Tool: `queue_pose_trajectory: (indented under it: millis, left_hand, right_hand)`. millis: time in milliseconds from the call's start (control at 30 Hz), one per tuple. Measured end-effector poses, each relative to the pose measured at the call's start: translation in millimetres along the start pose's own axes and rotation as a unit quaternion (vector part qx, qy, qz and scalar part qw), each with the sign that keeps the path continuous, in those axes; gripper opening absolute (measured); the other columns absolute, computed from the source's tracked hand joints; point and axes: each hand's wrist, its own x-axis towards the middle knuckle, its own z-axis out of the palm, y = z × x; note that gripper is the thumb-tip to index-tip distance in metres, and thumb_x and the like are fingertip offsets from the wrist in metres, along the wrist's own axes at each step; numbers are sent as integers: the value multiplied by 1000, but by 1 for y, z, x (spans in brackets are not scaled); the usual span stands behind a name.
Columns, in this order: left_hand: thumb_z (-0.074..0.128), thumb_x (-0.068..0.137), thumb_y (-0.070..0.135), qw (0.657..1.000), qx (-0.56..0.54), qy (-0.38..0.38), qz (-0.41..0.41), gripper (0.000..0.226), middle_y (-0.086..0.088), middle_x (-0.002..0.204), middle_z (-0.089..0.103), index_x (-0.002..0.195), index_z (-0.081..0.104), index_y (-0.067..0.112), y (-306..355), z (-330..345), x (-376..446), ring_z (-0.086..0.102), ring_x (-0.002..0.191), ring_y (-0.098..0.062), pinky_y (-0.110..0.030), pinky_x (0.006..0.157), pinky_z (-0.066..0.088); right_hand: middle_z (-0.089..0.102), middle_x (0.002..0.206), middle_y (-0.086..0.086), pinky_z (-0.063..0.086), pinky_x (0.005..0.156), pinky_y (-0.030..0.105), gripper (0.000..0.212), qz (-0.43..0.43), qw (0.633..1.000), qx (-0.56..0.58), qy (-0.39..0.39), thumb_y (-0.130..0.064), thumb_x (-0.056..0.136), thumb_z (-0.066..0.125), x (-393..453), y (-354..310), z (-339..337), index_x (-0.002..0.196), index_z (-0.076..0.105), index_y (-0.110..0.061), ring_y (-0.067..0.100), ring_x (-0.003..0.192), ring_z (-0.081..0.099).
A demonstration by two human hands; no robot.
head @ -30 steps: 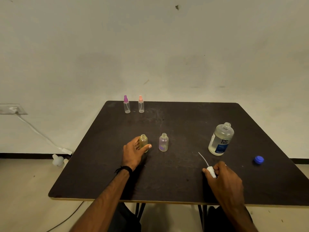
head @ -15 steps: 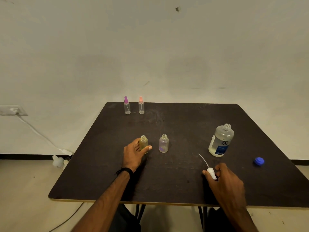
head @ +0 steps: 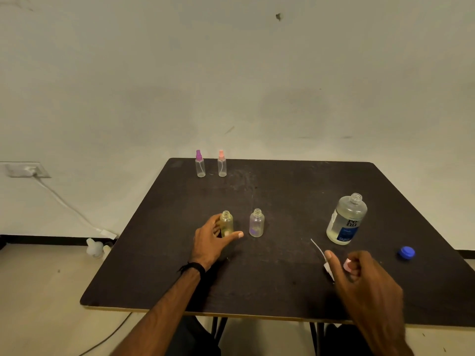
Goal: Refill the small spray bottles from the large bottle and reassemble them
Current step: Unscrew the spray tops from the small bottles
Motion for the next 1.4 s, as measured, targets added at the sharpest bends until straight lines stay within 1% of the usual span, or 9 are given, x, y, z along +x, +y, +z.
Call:
queue_pose_trajectory:
  millis: [133, 200, 300, 400, 633, 767, 1033, 1233, 1400]
  left_hand:
    - [70, 73, 67, 999, -17, 42, -4, 80, 8, 124, 67, 135, 59, 18, 12, -16, -2, 64, 111, -2, -30, 104, 51]
    - [52, 81, 76, 996, -28, 82, 0, 67, 11, 111, 71, 121, 67, 23, 15, -29, 3, 64, 104, -1, -31, 100, 52]
    - [45, 91, 73, 991, -33, 130, 4, 54, 4, 107, 72, 106, 68, 26, 14, -48, 19, 67, 104, -13, -35, 97, 52]
    - [61, 96, 43, 990, -15, 143, 9, 40, 0, 119, 69, 124, 64, 14, 21, -59, 35, 64, 108, -10, -26, 98, 50]
    - [70, 92, 24, 994, -2, 104, 27, 42, -2, 126, 65, 131, 59, 11, 20, -61, 86, 62, 111, -9, -4, 82, 44]
    - [71, 92, 23, 996, -4, 84, 27, 45, -2, 130, 64, 133, 57, 11, 11, -58, 121, 62, 117, -11, -4, 85, 44]
    - [72, 91, 21, 997, -3, 71, 19, 47, -5, 133, 63, 134, 57, 10, -15, -50, 172, 61, 119, -12, 1, 83, 45]
    - [73, 90, 20, 998, -7, 53, 19, 52, -7, 137, 61, 137, 54, 9, -22, -44, 185, 60, 124, -17, -23, 104, 48]
    - [75, 88, 16, 998, -14, 51, 34, 56, -6, 139, 59, 139, 53, 10, -14, -40, 185, 57, 128, -18, -23, 104, 46]
  right_hand:
    - [60, 75, -12, 48, 62, 23, 27, -124, 974, 79, 173, -45, 82, 71, 1, -44, -21, 94, 59, -24, 3, 67, 58]
    - [61, 73, -16, 48, 62, 17, 26, -150, 962, 137, 185, -54, 84, 63, 15, -79, -31, 88, 59, -28, -1, 67, 61]
    - [64, 77, -17, 49, 63, 13, 27, -219, 957, 146, 124, -54, 87, 63, 62, -131, -32, 91, 62, -28, -3, 71, 62]
    - [66, 83, -12, 51, 70, 17, 29, -274, 954, 118, 41, -48, 86, 67, 122, -182, -16, 97, 65, -22, 0, 74, 62]
    - [67, 108, 1, 54, 86, 34, 50, -254, 959, 34, -120, -42, 73, 80, 241, -265, 59, 112, 62, -17, 18, 96, 63]
    - [61, 119, 5, 48, 78, 29, 64, -249, 957, -32, -146, -40, 68, 82, 284, -289, 108, 121, 56, -15, 20, 98, 57]
    - [58, 114, 9, 52, 78, 34, 65, -230, 965, -28, -127, -36, 70, 81, 323, -321, 172, 121, 49, -11, 23, 96, 56]
    - [64, 111, 11, 48, 75, 29, 51, -225, 964, -62, -130, -33, 76, 79, 333, -324, 187, 114, 57, -9, 25, 98, 61]
    - [63, 97, 5, 44, 67, 27, 45, -254, 953, -59, -154, -38, 71, 82, 323, -325, 171, 101, 60, -13, 19, 87, 58]
